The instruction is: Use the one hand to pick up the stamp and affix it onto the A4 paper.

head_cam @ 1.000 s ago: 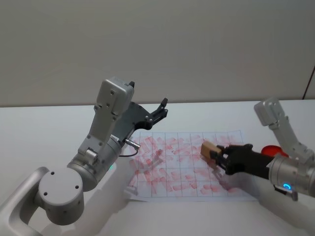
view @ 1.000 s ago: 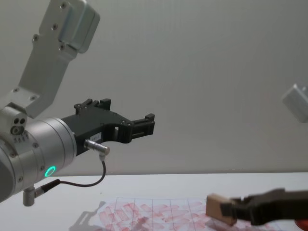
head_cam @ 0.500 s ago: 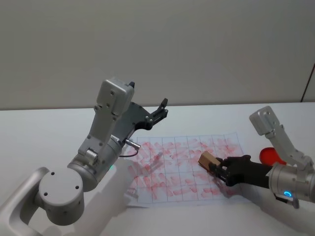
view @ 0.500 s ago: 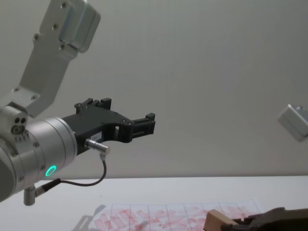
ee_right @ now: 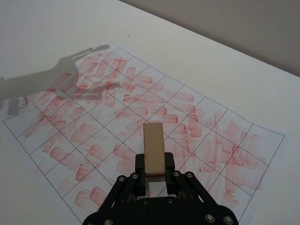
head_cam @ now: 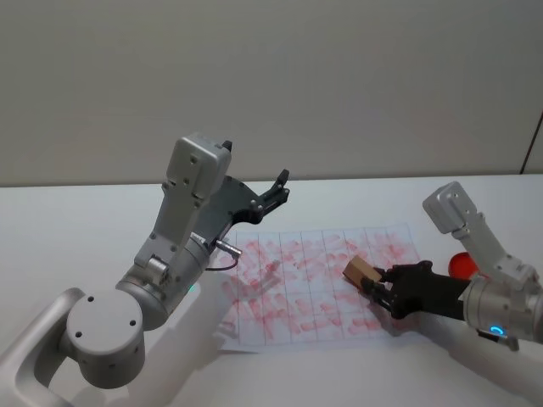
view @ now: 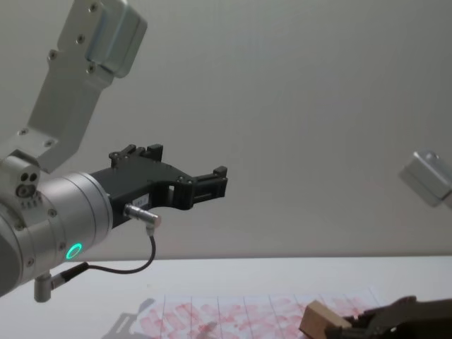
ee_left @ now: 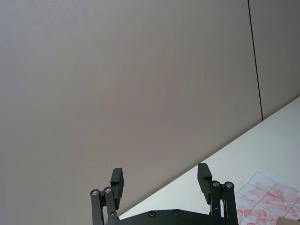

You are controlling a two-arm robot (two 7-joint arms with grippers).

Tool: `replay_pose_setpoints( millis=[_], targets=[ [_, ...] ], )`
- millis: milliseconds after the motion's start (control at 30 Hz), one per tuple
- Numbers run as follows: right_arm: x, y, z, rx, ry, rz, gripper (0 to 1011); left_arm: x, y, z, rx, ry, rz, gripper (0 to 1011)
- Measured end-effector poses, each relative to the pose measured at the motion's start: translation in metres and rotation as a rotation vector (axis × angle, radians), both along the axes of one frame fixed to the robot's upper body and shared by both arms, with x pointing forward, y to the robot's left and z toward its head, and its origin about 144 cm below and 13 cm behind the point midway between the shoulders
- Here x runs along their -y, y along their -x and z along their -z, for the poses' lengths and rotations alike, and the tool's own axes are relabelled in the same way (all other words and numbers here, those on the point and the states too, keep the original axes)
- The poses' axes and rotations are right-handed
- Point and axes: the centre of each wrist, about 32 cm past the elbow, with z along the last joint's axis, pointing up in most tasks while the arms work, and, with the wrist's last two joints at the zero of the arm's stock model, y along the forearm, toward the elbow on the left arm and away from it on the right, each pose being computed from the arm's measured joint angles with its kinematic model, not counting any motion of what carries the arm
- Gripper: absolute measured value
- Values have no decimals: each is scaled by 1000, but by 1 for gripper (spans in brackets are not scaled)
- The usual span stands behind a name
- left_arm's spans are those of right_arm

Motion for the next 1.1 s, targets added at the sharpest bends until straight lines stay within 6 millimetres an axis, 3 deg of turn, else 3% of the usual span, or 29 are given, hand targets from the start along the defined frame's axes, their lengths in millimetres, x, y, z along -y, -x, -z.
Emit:
replay_pose_setpoints(
  millis=[533,1100],
  targets=[
    [0,-1,-27,213,60,-13,214,0,0,0,0,0,0,1001],
    [10,27,-37,363,72,140,216,0,0,0,0,0,0,1001]
  ],
)
